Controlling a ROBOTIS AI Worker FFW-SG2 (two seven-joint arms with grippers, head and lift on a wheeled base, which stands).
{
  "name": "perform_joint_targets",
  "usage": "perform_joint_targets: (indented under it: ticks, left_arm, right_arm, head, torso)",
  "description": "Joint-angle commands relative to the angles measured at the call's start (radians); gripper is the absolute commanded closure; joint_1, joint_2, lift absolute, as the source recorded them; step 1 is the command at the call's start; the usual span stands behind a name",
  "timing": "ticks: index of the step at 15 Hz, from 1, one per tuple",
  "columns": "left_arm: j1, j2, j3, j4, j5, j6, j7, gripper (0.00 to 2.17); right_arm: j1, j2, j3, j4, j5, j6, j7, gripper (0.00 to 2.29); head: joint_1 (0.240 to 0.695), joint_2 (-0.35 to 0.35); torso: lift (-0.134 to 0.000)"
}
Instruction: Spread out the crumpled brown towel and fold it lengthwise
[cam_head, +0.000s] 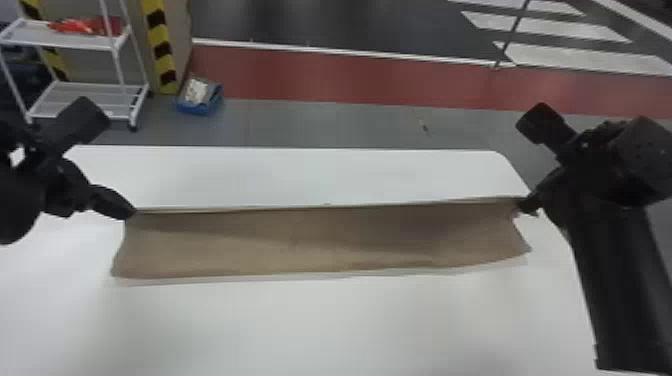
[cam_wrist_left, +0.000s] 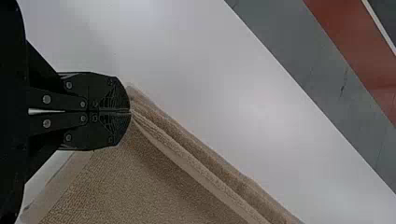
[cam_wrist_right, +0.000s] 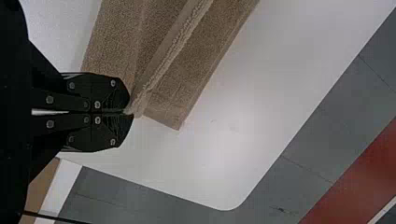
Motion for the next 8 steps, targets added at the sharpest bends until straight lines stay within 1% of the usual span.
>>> perform_joint_targets:
  ticks: [1,2,3,4,8]
  left_arm:
    - [0.0,0.0,0.0,0.002,0.001,0.003,0.002,1.98]
    - [-0.001,0.0,0.0,0.002,0.001,0.003,0.004,1.98]
    - [0.0,0.0,0.002,0.003,0.001,0.003,0.005,1.98]
    - [0.0,0.0,0.002,0.005,0.0,0.003,0.007,1.98]
    - [-0.001,0.001,0.006,0.012,0.0,-0.01,0.008,1.98]
  right_arm:
    - [-0.005,0.012,0.004,0.012,0.019,0.008,0.005,0.82]
    - [-0.005,0.018,-0.002,0.012,0.021,0.02,0.005,0.34]
    - [-0.005,0.018,-0.002,0.012,0.025,0.027,0.005,0.16]
    - [-0.005,0.023,-0.003,0.01,0.032,0.045,0.005,0.14]
    - [0.003,0.023,-0.009,0.004,0.052,0.063,0.005,0.14]
  head:
    - [0.695,-0.17]
    - [0.695,-0.169]
    - [0.695,-0.168]
    - [0.695,-0.167]
    - [0.695,-0.169]
  torso:
    - [-0.125]
    - [-0.125]
    - [-0.125]
    - [-0.125]
    - [-0.125]
